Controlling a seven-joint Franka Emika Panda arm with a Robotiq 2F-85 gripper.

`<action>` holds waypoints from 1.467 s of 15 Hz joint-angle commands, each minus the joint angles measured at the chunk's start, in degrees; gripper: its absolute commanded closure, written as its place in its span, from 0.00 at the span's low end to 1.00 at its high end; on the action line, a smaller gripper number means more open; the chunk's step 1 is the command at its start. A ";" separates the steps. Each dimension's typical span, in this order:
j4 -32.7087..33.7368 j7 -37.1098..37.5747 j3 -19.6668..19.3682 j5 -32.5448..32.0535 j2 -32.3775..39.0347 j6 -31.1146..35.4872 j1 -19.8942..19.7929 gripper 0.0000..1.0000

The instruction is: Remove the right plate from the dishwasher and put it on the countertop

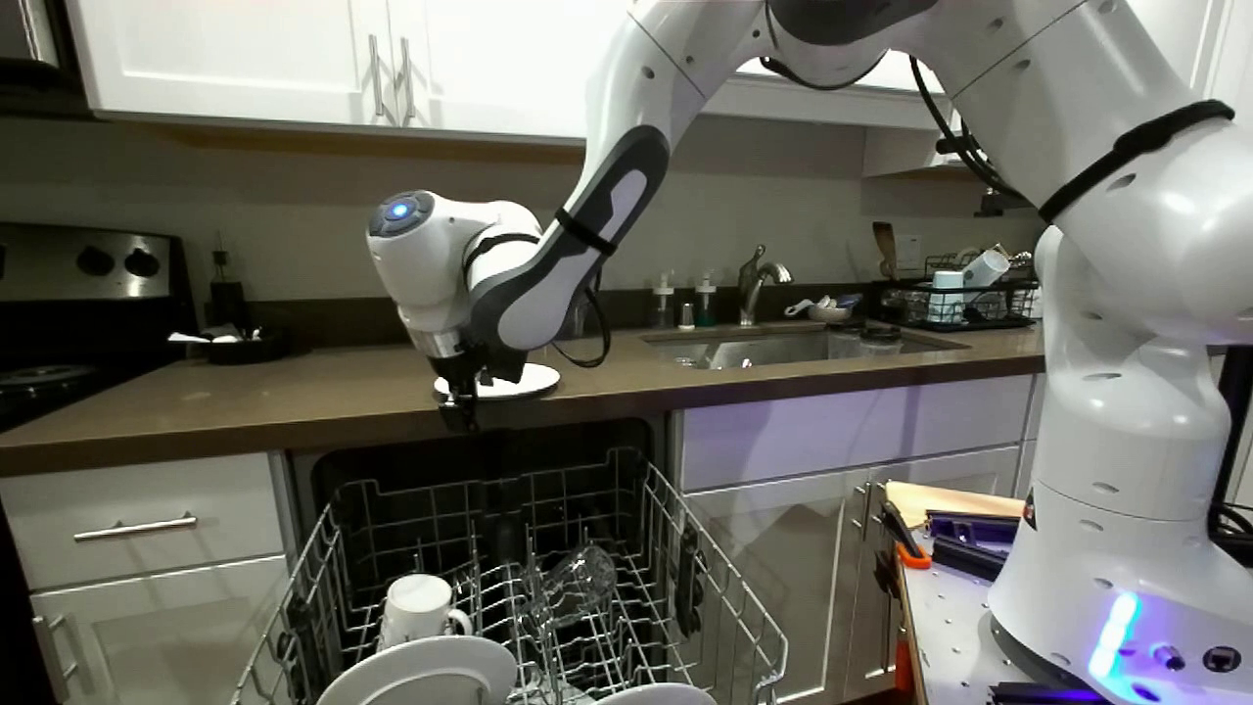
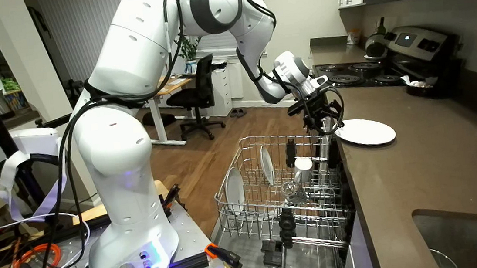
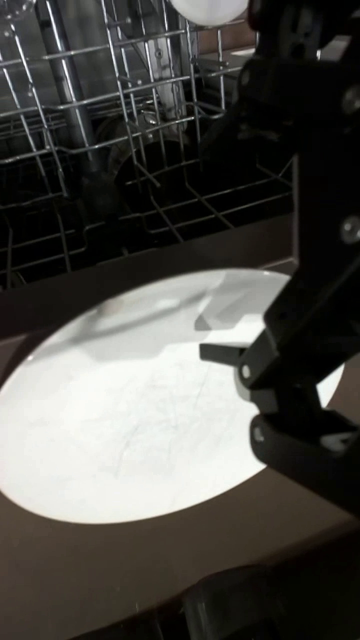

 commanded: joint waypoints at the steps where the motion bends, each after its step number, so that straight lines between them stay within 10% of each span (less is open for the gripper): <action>1: -1.80 -3.77 -0.26 3.24 -1.31 1.37 0.47 0.06; 11: -10.95 -1.46 -0.93 0.61 -9.61 1.48 5.38 0.08; 18: -28.52 -23.22 7.03 21.51 -24.40 6.76 1.28 0.00; 22: -26.66 -20.67 5.23 20.18 -23.08 5.21 3.72 0.00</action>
